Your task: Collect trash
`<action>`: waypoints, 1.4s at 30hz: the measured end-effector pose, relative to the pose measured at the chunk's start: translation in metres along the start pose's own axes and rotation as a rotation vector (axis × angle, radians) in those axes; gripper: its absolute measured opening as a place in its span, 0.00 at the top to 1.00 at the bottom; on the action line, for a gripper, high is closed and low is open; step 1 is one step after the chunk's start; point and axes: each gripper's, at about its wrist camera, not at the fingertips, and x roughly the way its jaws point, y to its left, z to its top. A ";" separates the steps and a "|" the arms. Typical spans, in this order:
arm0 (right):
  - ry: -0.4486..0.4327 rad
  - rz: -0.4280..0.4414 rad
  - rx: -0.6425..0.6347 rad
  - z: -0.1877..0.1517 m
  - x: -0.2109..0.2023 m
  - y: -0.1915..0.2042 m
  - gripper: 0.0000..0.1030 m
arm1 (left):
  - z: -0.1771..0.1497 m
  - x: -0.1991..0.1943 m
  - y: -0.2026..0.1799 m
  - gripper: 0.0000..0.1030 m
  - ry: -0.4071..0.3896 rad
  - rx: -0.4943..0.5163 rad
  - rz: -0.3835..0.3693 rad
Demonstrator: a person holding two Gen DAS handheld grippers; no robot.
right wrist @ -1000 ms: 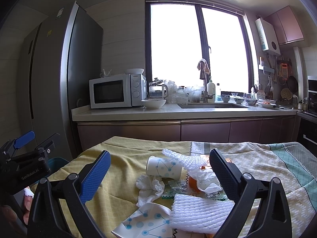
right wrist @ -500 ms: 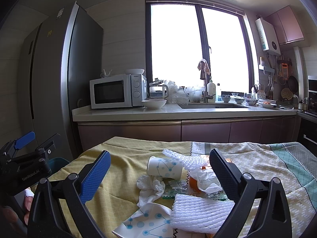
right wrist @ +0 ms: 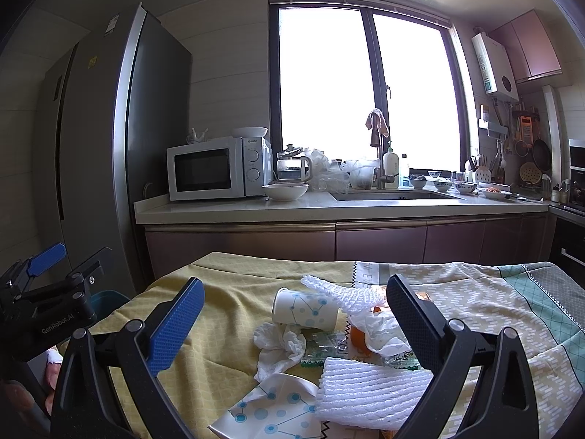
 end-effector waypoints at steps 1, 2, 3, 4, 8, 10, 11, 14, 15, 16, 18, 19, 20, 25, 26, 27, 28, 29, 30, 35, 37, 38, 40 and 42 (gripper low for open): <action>0.000 0.001 0.001 0.000 0.000 0.000 0.06 | 0.000 0.000 -0.001 0.06 0.000 0.001 0.001; 0.000 0.003 0.002 0.000 0.000 0.000 0.06 | 0.000 0.001 0.000 0.06 0.002 0.002 0.001; 0.000 0.003 0.002 0.000 0.001 0.000 0.06 | 0.000 0.001 -0.001 0.06 0.002 0.002 0.001; 0.000 0.003 0.003 0.000 0.001 0.000 0.06 | -0.001 0.001 -0.002 0.06 0.003 0.003 0.001; 0.000 0.005 0.004 0.000 0.001 0.000 0.06 | -0.001 0.001 -0.002 0.05 0.004 0.002 -0.001; 0.000 0.005 0.004 0.000 0.001 -0.001 0.06 | -0.001 0.001 -0.002 0.05 0.005 0.003 -0.002; 0.000 0.005 0.005 0.000 0.001 -0.001 0.06 | -0.002 0.001 -0.002 0.05 0.006 0.003 -0.002; 0.001 0.007 0.007 0.000 0.001 -0.002 0.06 | -0.003 0.002 -0.004 0.06 0.008 0.006 -0.005; 0.000 0.008 0.008 0.000 0.000 -0.002 0.06 | -0.003 0.002 -0.005 0.05 0.010 0.007 -0.008; 0.000 0.010 0.008 -0.001 0.000 -0.002 0.06 | -0.003 0.003 -0.005 0.05 0.012 0.009 -0.012; 0.006 0.013 0.010 -0.001 0.001 -0.004 0.06 | -0.004 0.003 -0.007 0.05 0.019 0.013 -0.021; 0.010 0.014 0.013 -0.002 0.001 -0.006 0.06 | -0.005 0.003 -0.007 0.06 0.022 0.014 -0.029; 0.015 0.012 0.018 -0.003 0.001 -0.009 0.06 | -0.006 0.004 -0.008 0.06 0.028 0.017 -0.040; 0.080 -0.008 0.049 -0.011 0.003 -0.033 0.06 | -0.014 0.009 -0.018 0.06 0.081 0.050 -0.129; 0.097 -0.013 0.057 -0.014 0.003 -0.038 0.06 | -0.016 0.010 -0.022 0.06 0.096 0.062 -0.159; 0.114 -0.017 0.067 -0.017 0.003 -0.044 0.06 | -0.020 0.012 -0.026 0.05 0.112 0.075 -0.186; 0.130 -0.021 0.078 -0.021 0.003 -0.049 0.06 | -0.023 0.013 -0.029 0.06 0.128 0.084 -0.220; 0.147 -0.023 0.092 -0.024 0.004 -0.056 0.06 | -0.026 0.014 -0.033 0.06 0.148 0.090 -0.259; 0.166 -0.022 0.108 -0.027 0.005 -0.061 0.06 | -0.029 0.017 -0.038 0.05 0.169 0.096 -0.298; 0.267 -0.011 0.204 -0.045 0.010 -0.091 0.06 | -0.042 0.016 -0.056 0.06 0.231 0.136 -0.474; 0.300 -0.003 0.244 -0.053 0.011 -0.101 0.07 | -0.050 0.011 -0.065 0.06 0.231 0.174 -0.520; 0.313 0.002 0.262 -0.057 0.011 -0.105 0.08 | -0.055 0.008 -0.070 0.06 0.230 0.194 -0.539; 0.335 0.012 0.289 -0.062 0.011 -0.110 0.09 | -0.063 0.004 -0.078 0.06 0.242 0.235 -0.589; 0.343 0.019 0.301 -0.065 0.010 -0.114 0.09 | -0.072 -0.001 -0.086 0.07 0.261 0.270 -0.638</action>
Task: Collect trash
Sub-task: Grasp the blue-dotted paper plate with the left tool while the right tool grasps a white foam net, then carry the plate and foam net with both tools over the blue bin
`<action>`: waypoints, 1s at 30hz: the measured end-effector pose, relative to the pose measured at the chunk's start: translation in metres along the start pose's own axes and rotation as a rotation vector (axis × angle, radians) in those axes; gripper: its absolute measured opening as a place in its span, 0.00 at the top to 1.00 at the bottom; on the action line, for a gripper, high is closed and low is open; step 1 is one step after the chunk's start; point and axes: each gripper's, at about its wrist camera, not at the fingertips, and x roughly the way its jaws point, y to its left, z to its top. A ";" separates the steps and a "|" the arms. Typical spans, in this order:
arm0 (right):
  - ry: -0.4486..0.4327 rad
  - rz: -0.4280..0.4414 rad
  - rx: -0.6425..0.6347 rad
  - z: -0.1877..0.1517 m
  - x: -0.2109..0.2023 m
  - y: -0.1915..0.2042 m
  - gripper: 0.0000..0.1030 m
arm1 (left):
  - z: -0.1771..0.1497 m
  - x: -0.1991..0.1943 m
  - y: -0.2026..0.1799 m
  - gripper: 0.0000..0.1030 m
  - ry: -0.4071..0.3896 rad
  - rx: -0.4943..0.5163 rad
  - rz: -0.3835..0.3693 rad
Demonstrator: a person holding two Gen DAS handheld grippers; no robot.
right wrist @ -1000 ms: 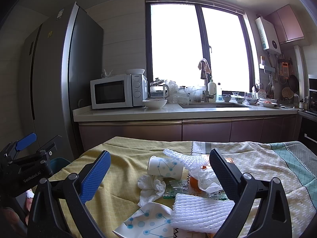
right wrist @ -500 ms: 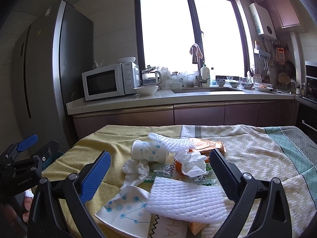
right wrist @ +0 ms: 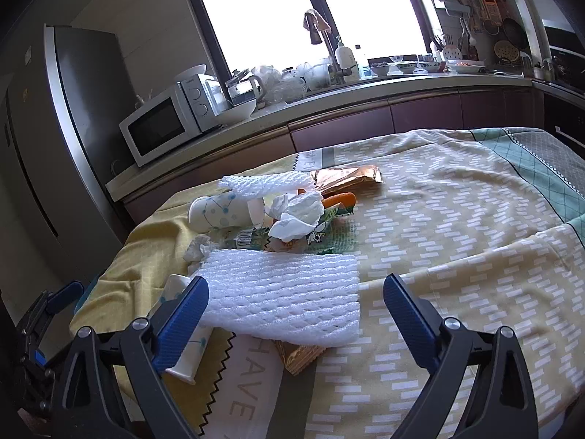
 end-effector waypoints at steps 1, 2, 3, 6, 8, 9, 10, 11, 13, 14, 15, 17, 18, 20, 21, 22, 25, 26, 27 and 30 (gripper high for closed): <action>-0.001 0.005 -0.002 -0.001 -0.001 0.000 0.10 | -0.003 0.003 -0.004 0.09 0.010 0.013 -0.004; -0.001 0.008 -0.007 -0.001 -0.002 0.000 0.10 | -0.006 0.006 -0.007 0.13 0.023 0.023 -0.011; -0.001 0.012 -0.017 -0.002 -0.003 0.001 0.10 | -0.008 0.009 -0.011 0.18 0.039 0.029 -0.024; 0.009 0.021 -0.048 -0.003 -0.003 0.006 0.10 | -0.014 0.023 -0.011 0.32 0.084 0.010 -0.051; 0.022 0.020 -0.059 -0.005 -0.002 0.008 0.10 | -0.016 0.032 -0.006 0.42 0.115 -0.018 -0.074; 0.032 0.026 -0.058 -0.006 0.000 0.008 0.10 | -0.016 0.035 -0.004 0.52 0.130 -0.032 -0.084; 0.041 0.032 -0.055 -0.006 0.003 0.008 0.10 | -0.016 0.038 -0.001 0.58 0.144 -0.044 -0.088; 0.048 0.038 -0.051 -0.006 0.005 0.008 0.12 | -0.017 0.042 0.001 0.69 0.154 -0.054 -0.089; 0.060 0.052 -0.045 -0.007 0.008 0.007 0.18 | -0.018 0.045 0.005 0.86 0.165 -0.073 -0.082; 0.064 0.062 -0.038 -0.007 0.010 0.006 0.22 | -0.019 0.046 0.007 0.89 0.166 -0.081 -0.076; 0.065 0.067 -0.031 -0.008 0.010 0.005 0.26 | -0.019 0.046 0.010 0.92 0.164 -0.090 -0.077; 0.071 0.074 -0.020 -0.008 0.011 0.003 0.40 | -0.018 0.044 0.013 0.92 0.159 -0.101 -0.070; 0.072 0.082 -0.012 -0.008 0.011 0.001 0.43 | -0.018 0.042 0.014 0.93 0.154 -0.103 -0.066; 0.068 0.097 -0.003 -0.008 0.010 -0.001 0.60 | -0.017 0.038 0.017 0.94 0.139 -0.107 -0.051; 0.066 0.101 -0.006 -0.007 0.009 0.000 0.65 | -0.016 0.035 0.017 0.94 0.133 -0.108 -0.048; 0.064 0.101 -0.012 -0.006 0.007 0.001 0.71 | -0.015 0.032 0.018 0.94 0.126 -0.110 -0.048; 0.037 0.112 -0.025 -0.002 -0.001 0.004 0.79 | -0.011 0.018 0.019 0.94 0.097 -0.106 -0.028; 0.026 0.117 -0.037 0.000 -0.005 0.007 0.86 | -0.009 0.014 0.021 0.94 0.086 -0.107 -0.021; 0.018 0.116 -0.051 0.002 -0.008 0.010 0.86 | -0.008 0.008 0.023 0.94 0.077 -0.110 -0.014; -0.010 0.135 -0.074 0.009 -0.018 0.019 0.87 | -0.005 -0.006 0.032 0.94 0.049 -0.122 0.015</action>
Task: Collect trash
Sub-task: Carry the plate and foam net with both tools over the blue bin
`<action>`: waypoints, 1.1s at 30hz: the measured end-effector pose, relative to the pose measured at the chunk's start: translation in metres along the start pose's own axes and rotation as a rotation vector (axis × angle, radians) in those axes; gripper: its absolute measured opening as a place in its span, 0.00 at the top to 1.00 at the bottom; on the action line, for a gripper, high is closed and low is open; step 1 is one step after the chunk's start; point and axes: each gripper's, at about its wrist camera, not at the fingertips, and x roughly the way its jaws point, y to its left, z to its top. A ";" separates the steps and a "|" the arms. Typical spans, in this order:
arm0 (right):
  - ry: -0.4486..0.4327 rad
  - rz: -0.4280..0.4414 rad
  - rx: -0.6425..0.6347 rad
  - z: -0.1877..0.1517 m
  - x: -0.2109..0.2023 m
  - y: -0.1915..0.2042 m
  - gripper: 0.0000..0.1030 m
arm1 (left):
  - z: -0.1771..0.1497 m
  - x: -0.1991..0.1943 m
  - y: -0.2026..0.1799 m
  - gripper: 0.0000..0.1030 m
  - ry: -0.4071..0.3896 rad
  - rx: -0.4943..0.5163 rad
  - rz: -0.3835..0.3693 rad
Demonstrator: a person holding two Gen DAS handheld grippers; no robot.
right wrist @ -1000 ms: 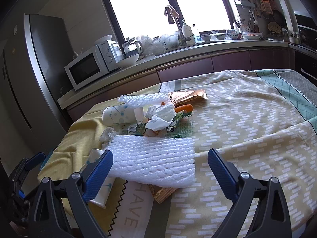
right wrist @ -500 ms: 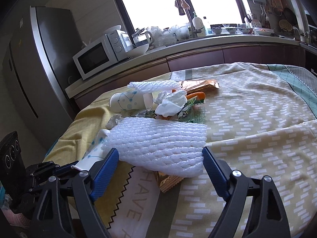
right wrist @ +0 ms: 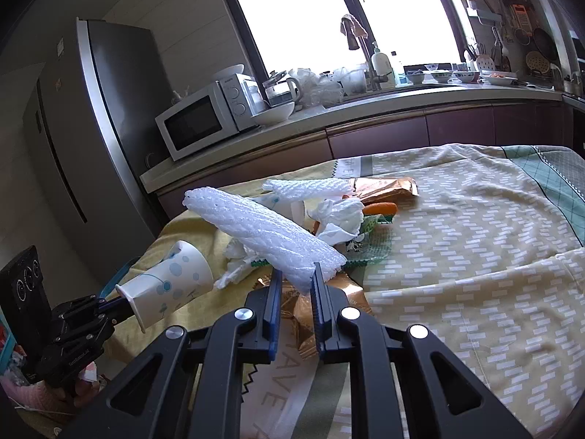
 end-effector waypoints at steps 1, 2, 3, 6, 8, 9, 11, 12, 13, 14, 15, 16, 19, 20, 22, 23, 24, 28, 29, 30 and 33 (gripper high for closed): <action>-0.007 0.003 -0.012 0.002 -0.002 0.004 0.87 | 0.001 -0.004 0.005 0.94 -0.007 -0.007 0.012; -0.015 0.004 -0.027 0.004 -0.003 0.009 0.87 | 0.002 -0.008 0.010 0.94 -0.012 -0.017 0.024; -0.017 0.012 -0.038 0.006 -0.003 0.013 0.87 | 0.003 -0.013 0.015 0.94 -0.018 -0.026 0.039; -0.020 0.052 -0.079 0.012 0.001 0.033 0.87 | 0.003 -0.026 0.034 0.94 -0.035 -0.051 0.100; -0.015 0.090 -0.112 0.016 0.008 0.049 0.87 | 0.002 -0.036 0.051 0.94 -0.043 -0.079 0.151; -0.010 0.109 -0.129 0.018 0.014 0.058 0.87 | 0.001 -0.041 0.061 0.94 -0.045 -0.095 0.174; 0.004 0.149 -0.161 0.021 0.026 0.076 0.87 | -0.001 -0.051 0.081 0.94 -0.049 -0.121 0.237; 0.012 0.175 -0.175 0.023 0.033 0.085 0.87 | -0.003 -0.057 0.091 0.94 -0.050 -0.136 0.265; 0.021 0.200 -0.189 0.025 0.040 0.095 0.87 | -0.005 -0.062 0.102 0.94 -0.049 -0.153 0.296; 0.030 0.221 -0.208 0.026 0.048 0.105 0.87 | -0.007 -0.068 0.113 0.94 -0.050 -0.169 0.333; 0.040 0.240 -0.226 0.028 0.056 0.115 0.87 | -0.010 -0.074 0.124 0.94 -0.050 -0.183 0.364; 0.055 0.263 -0.242 0.030 0.063 0.125 0.87 | -0.012 -0.080 0.136 0.94 -0.049 -0.199 0.397; 0.095 0.322 -0.292 0.034 0.088 0.157 0.87 | -0.021 -0.097 0.171 0.94 -0.040 -0.248 0.496; 0.106 0.339 -0.312 0.035 0.096 0.168 0.87 | -0.024 -0.102 0.182 0.94 -0.034 -0.265 0.525; 0.133 0.364 -0.353 0.036 0.114 0.190 0.87 | -0.033 -0.112 0.204 0.94 -0.025 -0.293 0.584; 0.149 0.376 -0.373 0.036 0.123 0.201 0.87 | -0.037 -0.115 0.215 0.94 -0.015 -0.307 0.606; 0.163 0.385 -0.393 0.037 0.132 0.211 0.87 | -0.041 -0.117 0.226 0.94 -0.003 -0.321 0.630; 0.209 0.422 -0.451 0.035 0.164 0.252 0.87 | -0.059 -0.119 0.265 0.94 0.054 -0.360 0.698; 0.223 0.429 -0.461 0.035 0.173 0.261 0.87 | -0.063 -0.119 0.274 0.94 0.068 -0.368 0.711; 0.240 0.437 -0.471 0.033 0.181 0.269 0.87 | -0.067 -0.116 0.282 0.94 0.082 -0.375 0.721; 0.275 0.441 -0.507 0.029 0.203 0.293 0.87 | -0.075 -0.108 0.306 0.94 0.121 -0.400 0.740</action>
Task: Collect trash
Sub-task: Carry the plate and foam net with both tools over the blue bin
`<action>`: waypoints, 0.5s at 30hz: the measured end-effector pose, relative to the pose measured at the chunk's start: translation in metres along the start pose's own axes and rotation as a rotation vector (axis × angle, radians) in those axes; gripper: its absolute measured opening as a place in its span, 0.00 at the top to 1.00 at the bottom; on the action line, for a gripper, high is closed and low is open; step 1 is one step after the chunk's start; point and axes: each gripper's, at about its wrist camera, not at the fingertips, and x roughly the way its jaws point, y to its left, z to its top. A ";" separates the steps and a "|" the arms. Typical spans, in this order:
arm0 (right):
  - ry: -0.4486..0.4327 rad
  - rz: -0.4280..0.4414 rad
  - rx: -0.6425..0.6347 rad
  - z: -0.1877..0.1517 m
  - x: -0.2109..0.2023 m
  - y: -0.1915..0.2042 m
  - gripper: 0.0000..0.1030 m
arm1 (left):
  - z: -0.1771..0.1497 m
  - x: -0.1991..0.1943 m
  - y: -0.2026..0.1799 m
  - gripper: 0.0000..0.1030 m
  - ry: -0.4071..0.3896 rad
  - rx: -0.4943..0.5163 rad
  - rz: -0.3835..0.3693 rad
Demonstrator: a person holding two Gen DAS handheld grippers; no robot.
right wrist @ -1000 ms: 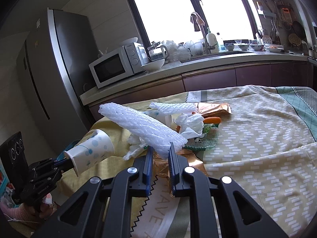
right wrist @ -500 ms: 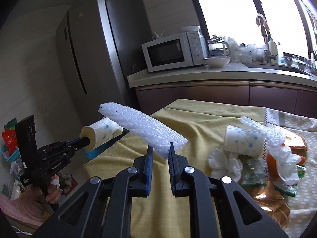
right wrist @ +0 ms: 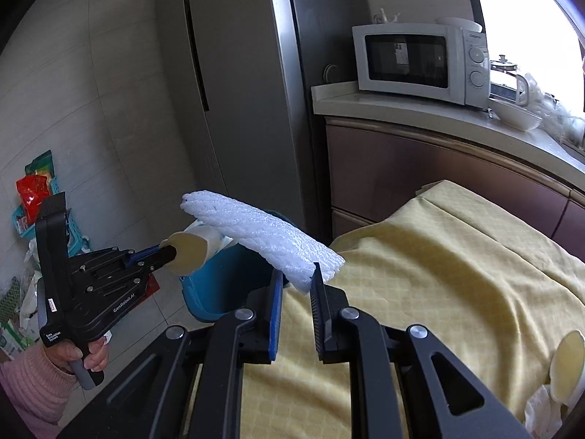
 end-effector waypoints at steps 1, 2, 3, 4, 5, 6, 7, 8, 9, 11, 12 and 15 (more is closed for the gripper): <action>0.017 0.001 -0.011 0.004 0.010 0.004 0.86 | 0.001 0.007 0.004 0.94 0.012 -0.004 0.004; 0.030 0.004 -0.018 0.007 0.018 0.009 0.86 | 0.002 0.013 0.007 0.94 0.022 -0.007 0.014; 0.048 0.011 -0.028 0.009 0.027 0.014 0.86 | 0.003 0.020 0.008 0.94 0.031 -0.007 0.019; 0.065 0.011 -0.039 0.012 0.035 0.017 0.86 | 0.004 0.027 0.008 0.94 0.043 -0.008 0.020; 0.077 0.011 -0.047 0.014 0.043 0.021 0.85 | 0.005 0.034 0.011 0.93 0.055 -0.009 0.028; 0.092 0.015 -0.052 0.015 0.050 0.023 0.85 | 0.006 0.040 0.011 0.93 0.067 -0.007 0.031; 0.107 0.016 -0.055 0.016 0.058 0.026 0.85 | 0.007 0.047 0.013 0.93 0.080 -0.003 0.030; 0.121 0.015 -0.059 0.017 0.065 0.028 0.85 | 0.007 0.051 0.011 0.93 0.090 -0.002 0.032; 0.138 0.017 -0.063 0.019 0.073 0.031 0.85 | 0.007 0.057 0.012 0.93 0.101 -0.001 0.030; 0.167 0.018 -0.065 0.022 0.088 0.034 0.84 | 0.008 0.066 0.011 0.93 0.120 -0.011 0.025; 0.183 0.018 -0.068 0.023 0.094 0.036 0.83 | 0.009 0.072 0.012 0.93 0.132 -0.021 0.017; 0.219 0.012 -0.061 0.025 0.112 0.040 0.75 | 0.011 0.087 0.011 0.89 0.156 -0.044 0.013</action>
